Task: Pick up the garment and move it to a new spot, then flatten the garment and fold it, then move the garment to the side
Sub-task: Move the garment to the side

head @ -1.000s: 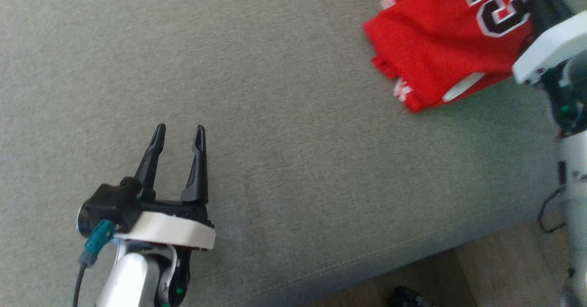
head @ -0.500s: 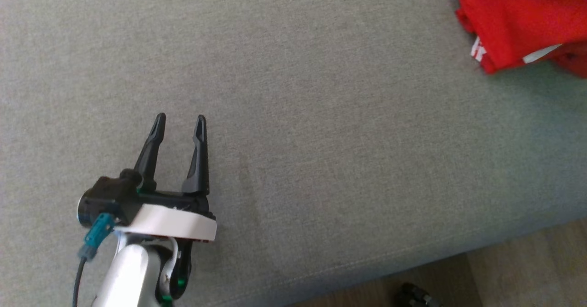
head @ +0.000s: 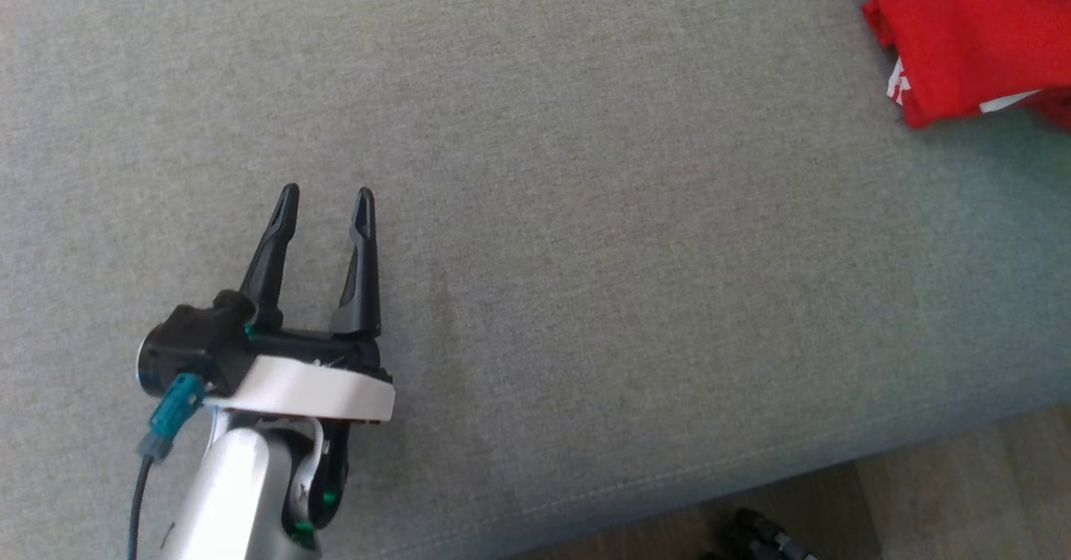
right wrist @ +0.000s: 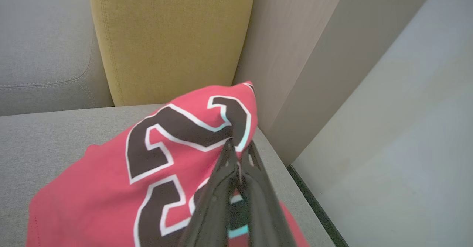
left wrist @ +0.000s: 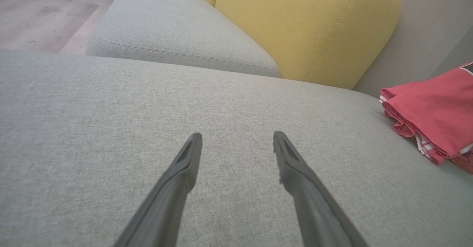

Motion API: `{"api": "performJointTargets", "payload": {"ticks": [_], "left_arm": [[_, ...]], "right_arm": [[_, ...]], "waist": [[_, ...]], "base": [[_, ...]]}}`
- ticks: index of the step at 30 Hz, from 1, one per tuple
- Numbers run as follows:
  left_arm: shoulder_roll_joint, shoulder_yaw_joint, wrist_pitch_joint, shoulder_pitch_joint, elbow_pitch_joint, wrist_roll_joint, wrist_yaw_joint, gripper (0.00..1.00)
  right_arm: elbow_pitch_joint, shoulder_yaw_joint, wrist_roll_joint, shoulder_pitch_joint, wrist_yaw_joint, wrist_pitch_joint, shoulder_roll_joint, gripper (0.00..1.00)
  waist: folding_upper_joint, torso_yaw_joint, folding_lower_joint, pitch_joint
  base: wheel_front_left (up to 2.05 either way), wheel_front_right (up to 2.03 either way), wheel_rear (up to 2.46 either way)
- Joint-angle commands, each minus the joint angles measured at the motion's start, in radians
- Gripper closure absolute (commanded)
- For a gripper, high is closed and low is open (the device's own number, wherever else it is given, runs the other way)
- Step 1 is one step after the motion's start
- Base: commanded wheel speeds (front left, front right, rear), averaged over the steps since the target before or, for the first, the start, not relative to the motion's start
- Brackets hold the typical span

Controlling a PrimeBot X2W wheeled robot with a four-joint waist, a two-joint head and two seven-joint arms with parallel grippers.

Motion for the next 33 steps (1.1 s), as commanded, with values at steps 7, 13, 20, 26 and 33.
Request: {"api": "performJointTargets", "payload": {"ticks": [7,13,20,26,33], "left_arm": [[0.005,0.026,-0.011,-0.022,-0.027,-0.005,0.003,0.0],[0.008,0.026,-0.011,-0.025,-0.025,-0.007,0.005,0.0],[0.011,0.031,-0.012,-0.028,-0.024,-0.01,0.009,0.0],[0.008,0.049,-0.013,-0.034,-0.016,-0.019,0.023,0.0],[-0.008,0.07,-0.013,-0.027,0.013,-0.046,0.045,0.0]], "right_arm": [[-0.006,-0.018,-0.043,-0.046,-0.001,-0.044,0.007,0.0],[0.013,-0.009,-0.053,-0.058,-0.001,-0.07,0.022,0.0],[0.001,0.053,-0.011,-0.051,-0.001,-0.104,0.049,0.0],[-0.043,0.158,0.053,-0.009,-0.001,-0.151,0.092,0.0],[-0.122,0.224,0.14,0.081,-0.001,-0.206,0.151,0.0]], "waist": [[0.0,-0.002,0.0,0.003],[0.0,-0.004,0.0,0.0],[0.0,-0.001,0.0,-0.032],[0.0,0.016,0.0,-0.096],[0.0,0.059,0.0,-0.177]], "base": [[0.0,0.0,0.0],[0.0,0.0,0.0],[0.0,0.0,0.0],[0.0,0.0,0.0],[0.0,0.0,0.0]]}}
